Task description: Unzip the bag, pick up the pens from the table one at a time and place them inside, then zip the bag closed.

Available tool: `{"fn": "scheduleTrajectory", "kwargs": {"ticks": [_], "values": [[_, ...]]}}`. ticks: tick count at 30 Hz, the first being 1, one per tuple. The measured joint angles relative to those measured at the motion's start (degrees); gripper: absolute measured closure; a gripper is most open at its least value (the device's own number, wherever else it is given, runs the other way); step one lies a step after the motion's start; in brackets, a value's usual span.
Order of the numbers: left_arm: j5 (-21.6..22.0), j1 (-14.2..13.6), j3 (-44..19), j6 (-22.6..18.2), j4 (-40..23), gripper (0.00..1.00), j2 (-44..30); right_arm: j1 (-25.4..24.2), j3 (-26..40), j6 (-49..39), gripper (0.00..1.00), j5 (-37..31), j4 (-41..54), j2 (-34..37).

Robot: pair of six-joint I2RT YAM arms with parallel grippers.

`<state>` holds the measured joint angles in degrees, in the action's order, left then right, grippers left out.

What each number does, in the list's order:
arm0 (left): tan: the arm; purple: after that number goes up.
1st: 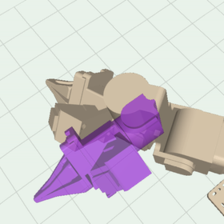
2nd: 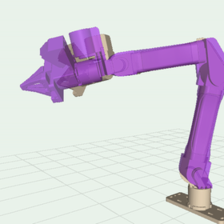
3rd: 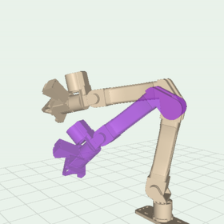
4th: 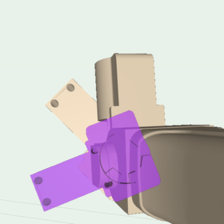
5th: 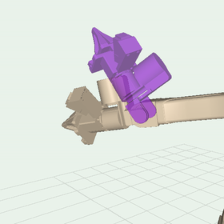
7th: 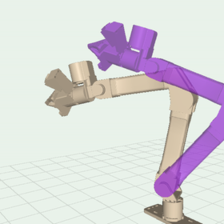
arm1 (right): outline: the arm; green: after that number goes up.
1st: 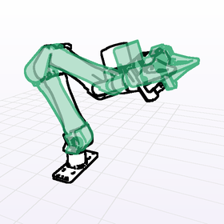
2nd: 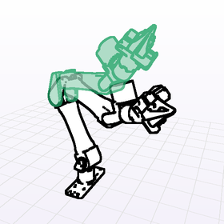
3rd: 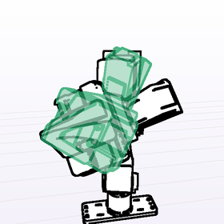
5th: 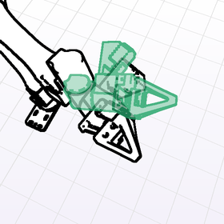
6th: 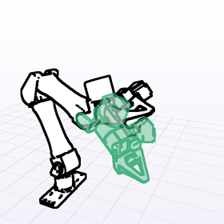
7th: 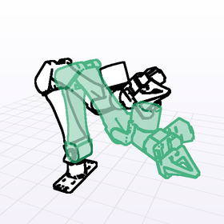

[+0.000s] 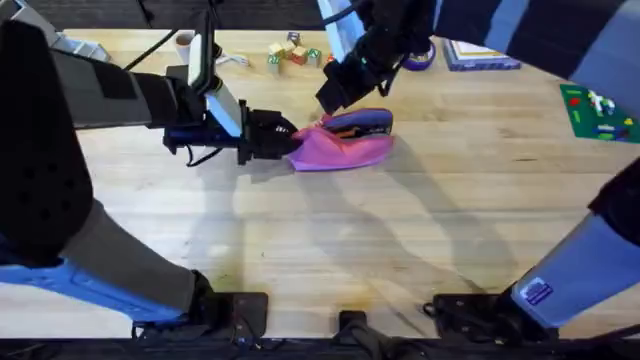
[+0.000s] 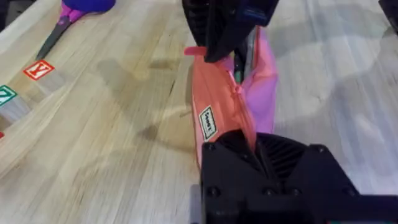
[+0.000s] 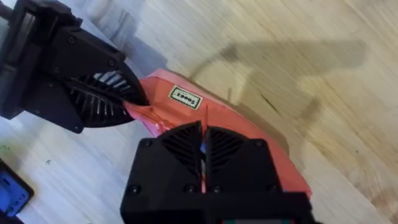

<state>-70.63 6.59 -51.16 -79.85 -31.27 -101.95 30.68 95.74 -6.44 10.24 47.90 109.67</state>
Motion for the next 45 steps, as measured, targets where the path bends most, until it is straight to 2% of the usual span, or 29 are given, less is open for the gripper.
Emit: {"fn": "scheduleTrajectory", "kwargs": {"ticks": [4, 15, 18, 21, 22, 23, 26, 27, 31, 32, 40, 45], "values": [[-0.04, -0.53, -0.02, 0.13, 0.04, 0.957, 0.0, -1.49, 0.02, -0.23, 0.968, 1.0, 0.39, 0.0], [0.13, -0.29, 0.0, 0.15, -0.63, 0.957, 0.0, -8.27, 0.26, -1.39, 0.968, -4.51, 0.31, -0.2], [0.13, -0.29, 0.0, 0.15, -0.63, 0.957, 0.0, -8.55, 0.33, -1.75, 0.968, -4.72, 0.73, -0.21], [0.13, -0.29, 0.0, 0.15, -0.63, 0.956, 0.0, -10.93, 0.33, -2.08, 0.968, -3.72, 1.03, -0.6], [0.12, -0.29, 0.0, 0.15, -0.63, 0.956, 0.0, -13.05, 0.33, -2.92, 0.971, -1.03, 1.93, -4.89], [0.13, -0.29, 0.0, 0.15, -0.63, 0.956, 0.0, -12.85, 0.33, -3.08, 0.971, -0.1, 2.02, -9.68], [0.13, -0.29, 0.0, 0.17, -0.63, 0.956, 0.0, -12.69, 0.51, -3.23, 0.96, 0.31, 2.76, -14.7], [0.13, -0.29, 0.0, 0.15, -0.63, 0.956, 0.0, -12.71, 0.61, -3.16, 0.887, 0.39, 3.05, -16.0], [0.11, -0.29, 0.0, 0.15, -0.63, 0.956, 0.0, -12.71, 0.85, -3.48, 0.311, 0.55, 3.81, -20.95], [0.13, -0.29, 0.0, 0.15, -0.63, 0.956, 0.0, -12.71, 0.85, -3.85, 0.016, 0.55, 4.69, -23.41], [0.13, -0.29, 0.0, 0.15, -0.63, 0.956, 0.0, -11.17, 0.85, -3.86, 0.004, 0.54, 6.47, -26.92], [0.13, -0.29, 0.0, 0.15, -0.63, 0.956, 0.0, -4.36, -0.78, -1.06, 0.003, -3.37, 4.28, -28.79]]}}
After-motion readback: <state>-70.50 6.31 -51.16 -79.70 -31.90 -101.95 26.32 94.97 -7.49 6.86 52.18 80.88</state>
